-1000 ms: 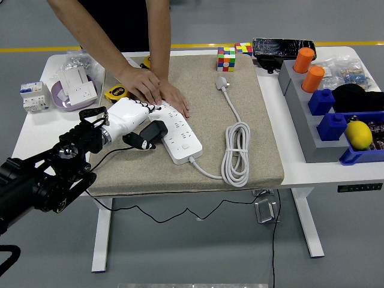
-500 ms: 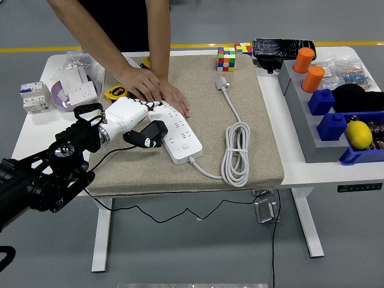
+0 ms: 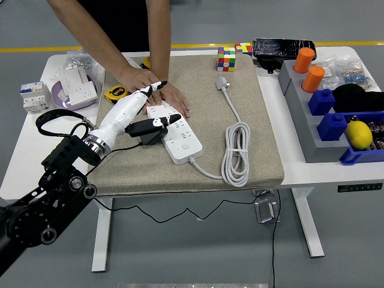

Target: Pick up the plug,place it near the board,insert it into the board,press the button

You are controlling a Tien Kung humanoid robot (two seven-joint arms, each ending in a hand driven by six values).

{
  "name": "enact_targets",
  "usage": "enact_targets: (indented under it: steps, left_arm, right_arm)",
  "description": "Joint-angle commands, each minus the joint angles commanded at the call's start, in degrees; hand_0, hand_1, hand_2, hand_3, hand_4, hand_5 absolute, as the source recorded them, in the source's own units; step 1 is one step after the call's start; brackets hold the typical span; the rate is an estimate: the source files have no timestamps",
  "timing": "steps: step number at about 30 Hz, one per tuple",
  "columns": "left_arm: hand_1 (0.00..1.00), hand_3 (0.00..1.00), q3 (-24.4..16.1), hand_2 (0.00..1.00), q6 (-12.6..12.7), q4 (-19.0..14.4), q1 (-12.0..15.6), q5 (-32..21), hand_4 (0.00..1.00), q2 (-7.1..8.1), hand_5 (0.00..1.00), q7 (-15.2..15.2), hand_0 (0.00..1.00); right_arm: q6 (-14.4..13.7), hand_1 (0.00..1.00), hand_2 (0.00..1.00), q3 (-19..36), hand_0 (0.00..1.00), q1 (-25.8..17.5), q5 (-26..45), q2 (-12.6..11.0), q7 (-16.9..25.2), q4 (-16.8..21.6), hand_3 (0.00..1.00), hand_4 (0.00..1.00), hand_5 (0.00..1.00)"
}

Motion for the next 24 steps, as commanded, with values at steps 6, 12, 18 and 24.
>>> enact_targets:
  steps: [6,12,18,24]
  left_arm:
    - [0.998,0.998,-9.6,0.998,-1.2,-8.5,7.8,-13.5,0.998,-1.38,0.998,2.3,0.998]
    - [0.998,0.998,-11.6,0.998,-3.7,-10.8,13.3,-27.6,0.998,-1.64,0.998,3.0,0.998]
    - [0.998,0.998,-11.5,0.998,-6.0,-9.6,15.3,-39.2,0.998,-1.08,0.998,3.9,0.998]
    - [0.998,0.998,-9.7,0.998,-8.0,-6.0,15.1,-35.7,0.998,-0.21,0.998,4.9,0.998]
  right_arm:
    - [0.0,0.917,0.839,0.0,0.959,0.0,-0.2,0.0,0.0,0.1,0.836,0.998,0.990]
    - [0.0,0.917,0.839,-0.2,0.958,-0.3,-0.2,0.0,0.1,0.1,0.836,0.998,0.990]
    - [0.0,0.917,0.839,-0.3,0.961,-0.4,-0.2,0.0,0.0,0.1,0.836,0.998,0.990]
    - [0.0,0.917,0.838,-0.4,0.959,-0.3,-0.1,-0.2,0.0,0.1,0.836,0.998,0.990]
